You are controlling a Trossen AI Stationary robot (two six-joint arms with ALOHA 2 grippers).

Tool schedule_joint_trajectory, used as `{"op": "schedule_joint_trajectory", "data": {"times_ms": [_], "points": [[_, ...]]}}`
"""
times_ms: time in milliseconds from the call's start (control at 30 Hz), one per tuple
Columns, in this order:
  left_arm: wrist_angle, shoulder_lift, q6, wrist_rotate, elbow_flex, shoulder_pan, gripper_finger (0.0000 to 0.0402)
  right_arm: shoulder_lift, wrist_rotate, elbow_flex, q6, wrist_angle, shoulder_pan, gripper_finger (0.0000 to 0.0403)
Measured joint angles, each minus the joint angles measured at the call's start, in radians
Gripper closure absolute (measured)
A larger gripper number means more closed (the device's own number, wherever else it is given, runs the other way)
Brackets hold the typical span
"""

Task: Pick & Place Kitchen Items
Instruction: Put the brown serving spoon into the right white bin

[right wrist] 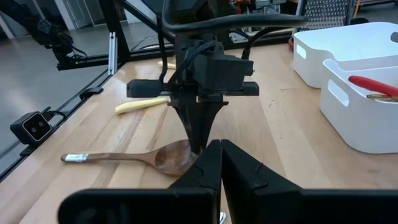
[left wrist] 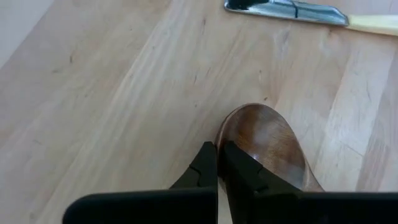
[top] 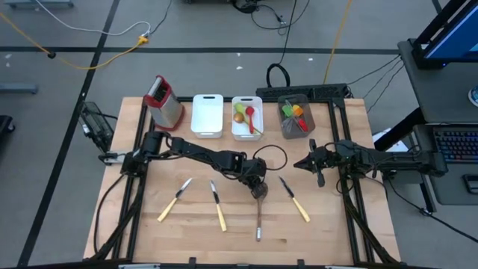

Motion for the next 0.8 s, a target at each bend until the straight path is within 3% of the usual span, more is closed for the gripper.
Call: {"op": "schedule_joint_trajectory", "data": {"times_ms": [800], "points": [[-0.051,-0.145,0.028,-0.061,0.001,0.063,0.0401,0.000,0.000,0.000,-0.004,-0.001,0.000,0.0403]]}}
